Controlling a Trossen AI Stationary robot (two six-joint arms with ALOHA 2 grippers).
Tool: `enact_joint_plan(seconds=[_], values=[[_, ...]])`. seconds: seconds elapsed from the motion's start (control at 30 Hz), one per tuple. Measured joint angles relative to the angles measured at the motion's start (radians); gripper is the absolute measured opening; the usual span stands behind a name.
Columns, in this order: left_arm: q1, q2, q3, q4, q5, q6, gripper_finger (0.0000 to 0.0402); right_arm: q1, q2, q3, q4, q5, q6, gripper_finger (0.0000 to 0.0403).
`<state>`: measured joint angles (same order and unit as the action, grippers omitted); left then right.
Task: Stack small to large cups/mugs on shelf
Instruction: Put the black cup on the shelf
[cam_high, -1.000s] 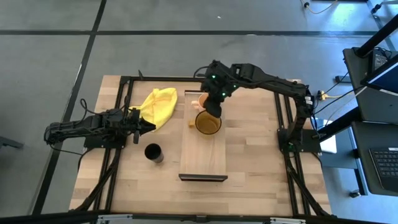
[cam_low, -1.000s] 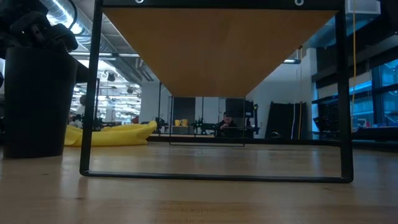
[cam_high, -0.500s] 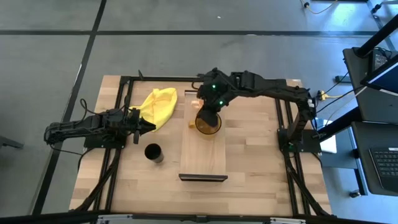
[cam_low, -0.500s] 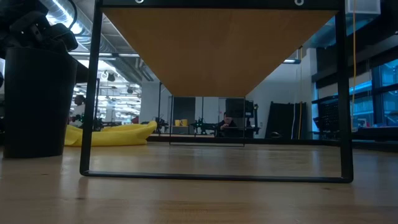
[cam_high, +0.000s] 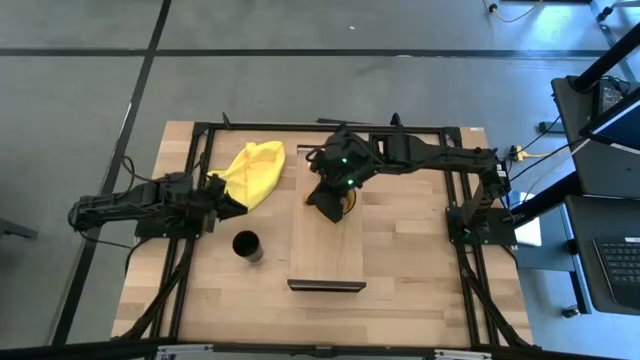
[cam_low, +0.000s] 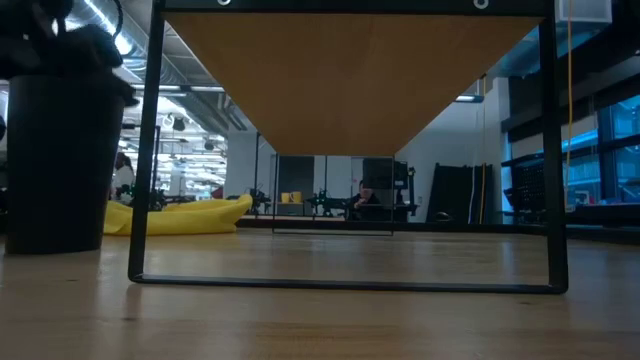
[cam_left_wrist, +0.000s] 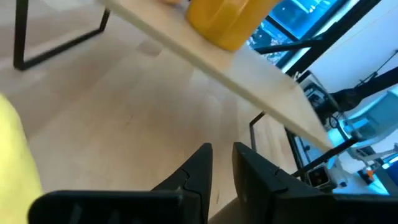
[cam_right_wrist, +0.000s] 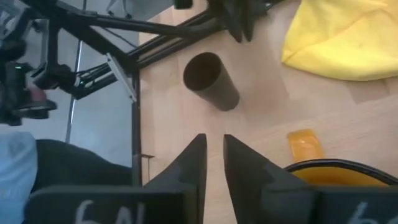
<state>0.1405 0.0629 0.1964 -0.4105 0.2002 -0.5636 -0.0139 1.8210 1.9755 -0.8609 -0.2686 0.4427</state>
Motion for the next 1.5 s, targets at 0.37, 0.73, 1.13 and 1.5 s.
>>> enact_joint_plan(seconds=[0.37,0.73,1.13,1.5], values=[[-0.032,0.324,0.464,-0.200,0.019,0.157,0.0029,0.029,0.000,0.003,0.000,0.234,-0.135,0.0072],[-0.212,0.728,0.740,-0.640,-0.003,0.194,0.0013,0.175,-0.003,0.265,-0.171,0.524,-0.262,0.0072],[-0.322,0.875,0.741,-0.681,-0.066,0.019,0.0046,0.415,-0.093,0.346,-0.519,0.905,0.032,0.0102],[-0.323,0.935,0.741,-0.679,-0.079,-0.012,0.0090,0.554,-0.106,0.336,-0.712,1.055,0.323,0.0158]])
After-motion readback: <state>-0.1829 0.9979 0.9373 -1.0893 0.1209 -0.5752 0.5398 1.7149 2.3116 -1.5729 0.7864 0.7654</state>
